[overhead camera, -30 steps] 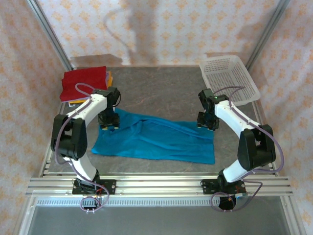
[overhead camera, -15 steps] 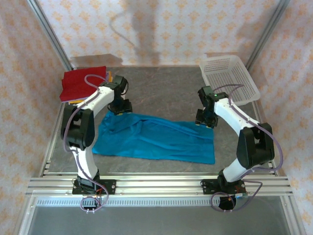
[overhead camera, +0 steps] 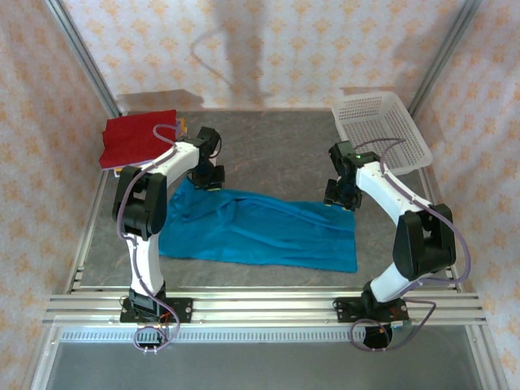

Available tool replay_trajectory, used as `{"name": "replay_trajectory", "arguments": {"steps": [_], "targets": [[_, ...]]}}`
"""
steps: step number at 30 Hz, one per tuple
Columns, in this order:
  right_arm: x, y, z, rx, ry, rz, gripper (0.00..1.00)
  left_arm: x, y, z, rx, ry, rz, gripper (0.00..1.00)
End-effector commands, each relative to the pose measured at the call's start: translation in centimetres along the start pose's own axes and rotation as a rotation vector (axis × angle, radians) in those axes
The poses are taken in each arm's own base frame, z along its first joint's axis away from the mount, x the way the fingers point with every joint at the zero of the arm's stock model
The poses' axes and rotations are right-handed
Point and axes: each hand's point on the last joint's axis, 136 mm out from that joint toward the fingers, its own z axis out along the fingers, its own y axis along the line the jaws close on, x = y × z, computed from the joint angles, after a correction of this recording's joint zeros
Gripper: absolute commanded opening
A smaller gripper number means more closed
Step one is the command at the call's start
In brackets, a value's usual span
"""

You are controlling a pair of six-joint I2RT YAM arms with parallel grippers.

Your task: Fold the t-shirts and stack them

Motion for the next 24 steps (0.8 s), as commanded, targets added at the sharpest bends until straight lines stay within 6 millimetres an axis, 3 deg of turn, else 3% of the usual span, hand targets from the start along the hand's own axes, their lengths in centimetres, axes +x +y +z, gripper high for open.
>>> {"name": "replay_trajectory", "arguments": {"steps": [1, 9, 12, 19, 24], "targets": [[0.1, -0.2, -0.5, 0.008, 0.0, -0.004, 0.45, 0.9, -0.4, -2.2, 0.012, -0.033, 0.014, 0.0], [0.3, 0.0, -0.2, -0.008, 0.002, -0.004, 0.45, 2.2, -1.3, -7.2, 0.025, -0.12, 0.029, 0.0], [0.3, 0.1, -0.1, -0.014, 0.001, -0.002, 0.45, 3.3, -1.0, -8.1, 0.016, -0.096, 0.03, 0.0], [0.2, 0.3, 0.0, -0.022, 0.0, 0.0, 0.45, 6.8, -1.7, -7.7, 0.021, -0.012, 0.054, 0.0], [0.1, 0.4, 0.2, -0.022, 0.003, -0.001, 0.45, 9.7, -3.0, -5.8, 0.018, 0.056, 0.076, 0.0]]}}
